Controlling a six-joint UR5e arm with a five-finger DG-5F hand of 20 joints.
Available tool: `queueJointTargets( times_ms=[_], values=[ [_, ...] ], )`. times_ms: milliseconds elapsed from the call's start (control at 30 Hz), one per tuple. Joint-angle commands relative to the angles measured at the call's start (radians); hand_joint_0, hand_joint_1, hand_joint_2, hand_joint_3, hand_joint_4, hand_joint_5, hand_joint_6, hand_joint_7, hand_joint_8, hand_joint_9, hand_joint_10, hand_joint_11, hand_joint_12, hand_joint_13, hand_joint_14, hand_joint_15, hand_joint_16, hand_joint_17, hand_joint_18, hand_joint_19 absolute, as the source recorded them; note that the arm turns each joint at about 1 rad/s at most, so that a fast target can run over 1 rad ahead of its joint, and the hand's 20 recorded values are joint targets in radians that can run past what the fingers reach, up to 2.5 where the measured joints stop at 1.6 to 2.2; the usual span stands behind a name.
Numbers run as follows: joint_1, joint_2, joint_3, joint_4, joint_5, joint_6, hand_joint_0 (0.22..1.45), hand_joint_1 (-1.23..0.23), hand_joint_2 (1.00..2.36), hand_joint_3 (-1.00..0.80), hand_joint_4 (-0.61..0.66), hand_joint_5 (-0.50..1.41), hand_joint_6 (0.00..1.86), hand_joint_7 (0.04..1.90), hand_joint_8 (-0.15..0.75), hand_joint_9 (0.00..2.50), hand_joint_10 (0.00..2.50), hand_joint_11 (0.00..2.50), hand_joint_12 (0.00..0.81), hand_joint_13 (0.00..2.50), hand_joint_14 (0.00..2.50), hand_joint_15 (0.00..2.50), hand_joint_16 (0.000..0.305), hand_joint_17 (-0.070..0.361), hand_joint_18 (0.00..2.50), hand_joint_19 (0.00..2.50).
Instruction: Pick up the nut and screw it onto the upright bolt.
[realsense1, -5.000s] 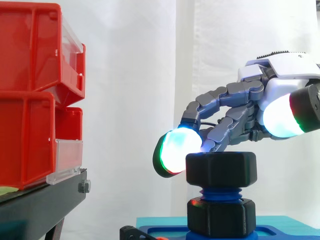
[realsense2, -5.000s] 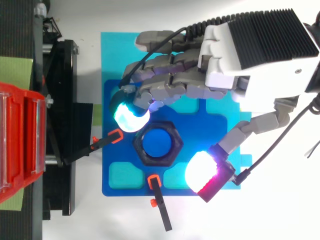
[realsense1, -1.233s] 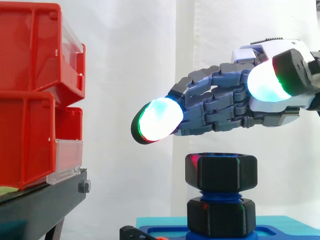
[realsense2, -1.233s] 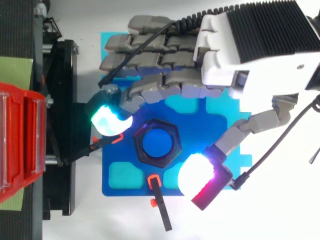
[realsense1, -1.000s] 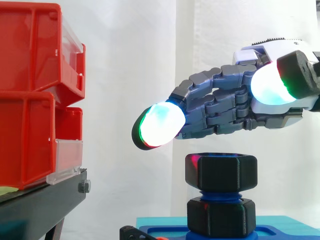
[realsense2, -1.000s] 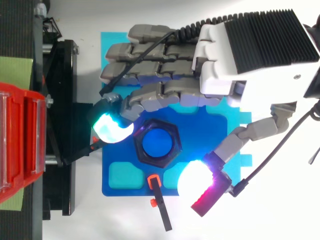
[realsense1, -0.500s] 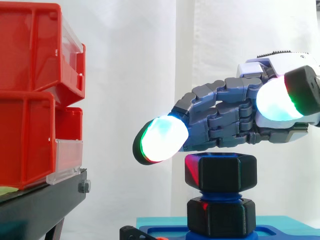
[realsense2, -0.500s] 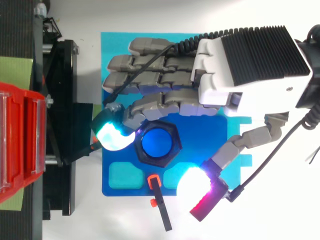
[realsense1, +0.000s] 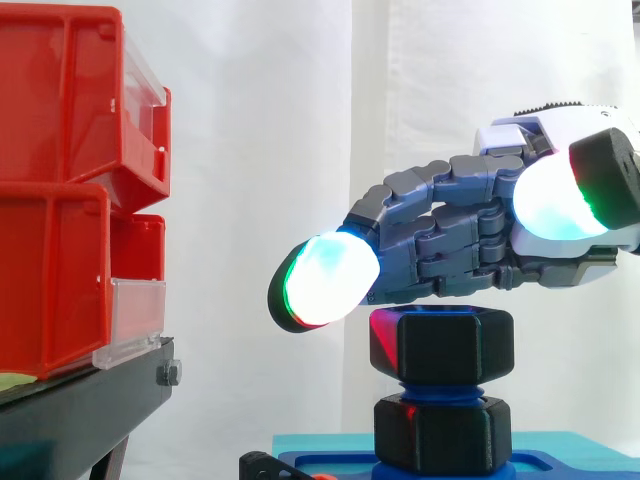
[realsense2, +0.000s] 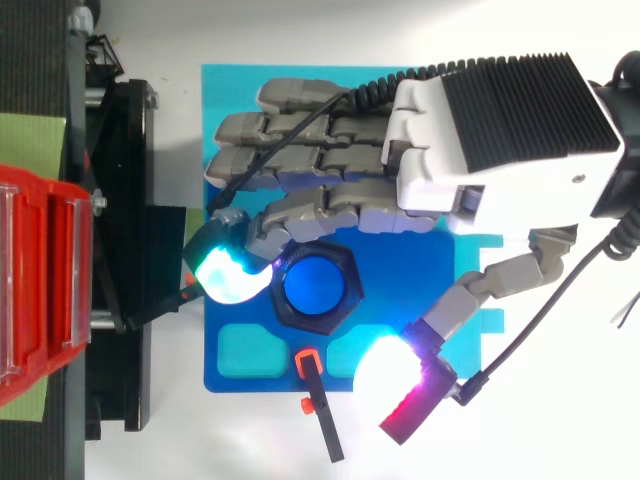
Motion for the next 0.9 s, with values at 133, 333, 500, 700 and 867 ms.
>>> queueJointTargets(
  times_ms=[133,333,500,700,867],
  values=[
    [0.006,0.0,0.0,0.004,0.004,0.002,0.39,-0.53,1.0,-0.5,0.18,-0.23,0.5,0.63,0.257,0.17,0.0,0.0,0.402,0.05,0.0,0.0,0.06,0.134,0.0,0.0],
    [0.011,0.0,-0.002,0.011,0.013,0.002,0.39,-0.53,1.0,-0.5,0.18,-0.22,0.5,0.64,0.262,0.18,0.0,0.0,0.401,0.06,0.0,0.0,0.059,0.132,0.0,0.0],
    [0.011,0.0,-0.002,0.008,0.013,0.0,0.39,-0.53,1.0,-0.5,0.18,-0.21,0.5,0.65,0.265,0.2,0.0,0.0,0.4,0.06,0.0,0.0,0.059,0.132,0.0,0.0],
    [0.011,0.0,-0.002,0.008,0.011,-0.001,0.4,-0.55,1.0,-0.5,0.19,-0.2,0.5,0.65,0.27,0.25,0.0,0.0,0.399,0.1,0.0,0.0,0.058,0.131,0.0,0.0],
    [0.012,-0.002,-0.002,0.008,0.011,-0.001,0.4,-0.55,1.0,-0.5,0.19,-0.2,0.5,0.65,0.269,0.25,0.0,0.0,0.399,0.11,0.0,0.0,0.058,0.131,0.0,0.0]
  ],
)
